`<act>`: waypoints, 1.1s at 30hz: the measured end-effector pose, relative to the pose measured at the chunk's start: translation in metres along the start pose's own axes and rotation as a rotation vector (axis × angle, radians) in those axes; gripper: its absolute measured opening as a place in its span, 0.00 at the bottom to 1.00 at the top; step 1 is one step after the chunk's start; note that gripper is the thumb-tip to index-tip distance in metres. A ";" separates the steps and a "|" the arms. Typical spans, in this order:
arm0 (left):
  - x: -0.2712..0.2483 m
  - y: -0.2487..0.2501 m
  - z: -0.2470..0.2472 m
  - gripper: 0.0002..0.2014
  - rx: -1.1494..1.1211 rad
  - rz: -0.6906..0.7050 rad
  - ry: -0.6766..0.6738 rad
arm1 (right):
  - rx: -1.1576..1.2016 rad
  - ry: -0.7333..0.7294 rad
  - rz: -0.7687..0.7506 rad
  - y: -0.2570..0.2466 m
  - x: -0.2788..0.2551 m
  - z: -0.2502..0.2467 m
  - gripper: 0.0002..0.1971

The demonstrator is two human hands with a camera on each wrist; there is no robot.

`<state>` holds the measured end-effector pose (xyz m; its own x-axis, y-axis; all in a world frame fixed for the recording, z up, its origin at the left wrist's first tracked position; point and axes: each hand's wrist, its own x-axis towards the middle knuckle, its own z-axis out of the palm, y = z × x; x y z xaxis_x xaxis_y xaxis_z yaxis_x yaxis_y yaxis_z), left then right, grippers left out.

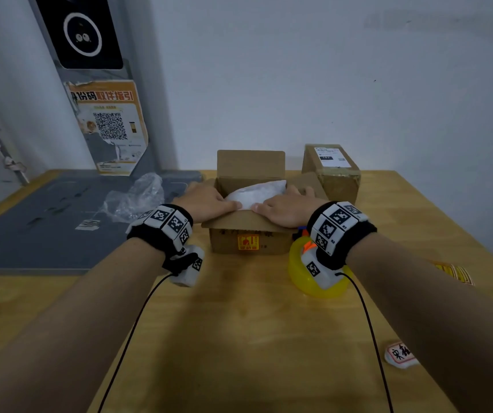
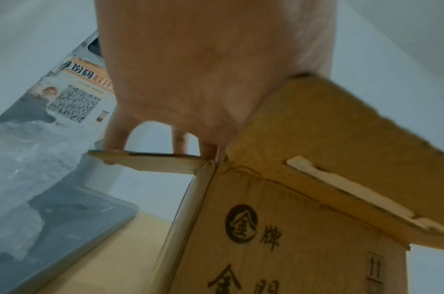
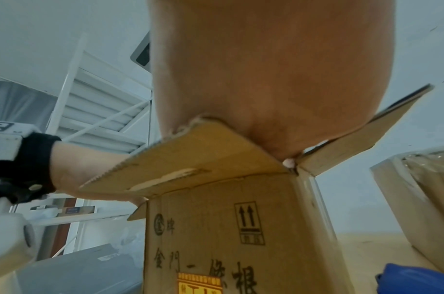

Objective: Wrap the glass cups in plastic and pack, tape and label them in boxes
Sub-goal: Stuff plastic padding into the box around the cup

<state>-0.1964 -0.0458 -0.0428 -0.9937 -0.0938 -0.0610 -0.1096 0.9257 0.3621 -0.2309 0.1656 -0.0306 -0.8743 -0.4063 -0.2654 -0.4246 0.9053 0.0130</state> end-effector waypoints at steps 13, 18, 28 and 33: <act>-0.002 0.020 0.007 0.33 0.105 -0.098 -0.066 | 0.007 -0.048 0.061 0.000 -0.001 -0.001 0.50; -0.007 0.011 0.010 0.41 0.063 -0.118 -0.173 | -0.046 -0.035 0.046 -0.006 -0.009 -0.002 0.48; -0.015 -0.060 -0.018 0.20 -0.590 -0.251 0.779 | 0.297 0.392 -0.076 -0.013 -0.024 -0.007 0.10; -0.014 -0.094 0.005 0.18 -0.250 -0.439 0.320 | 0.315 0.275 -0.078 -0.020 -0.029 -0.003 0.09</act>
<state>-0.1722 -0.1294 -0.0810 -0.8074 -0.5899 0.0148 -0.4749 0.6645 0.5770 -0.1979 0.1585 -0.0206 -0.8907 -0.4544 0.0135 -0.4366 0.8469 -0.3036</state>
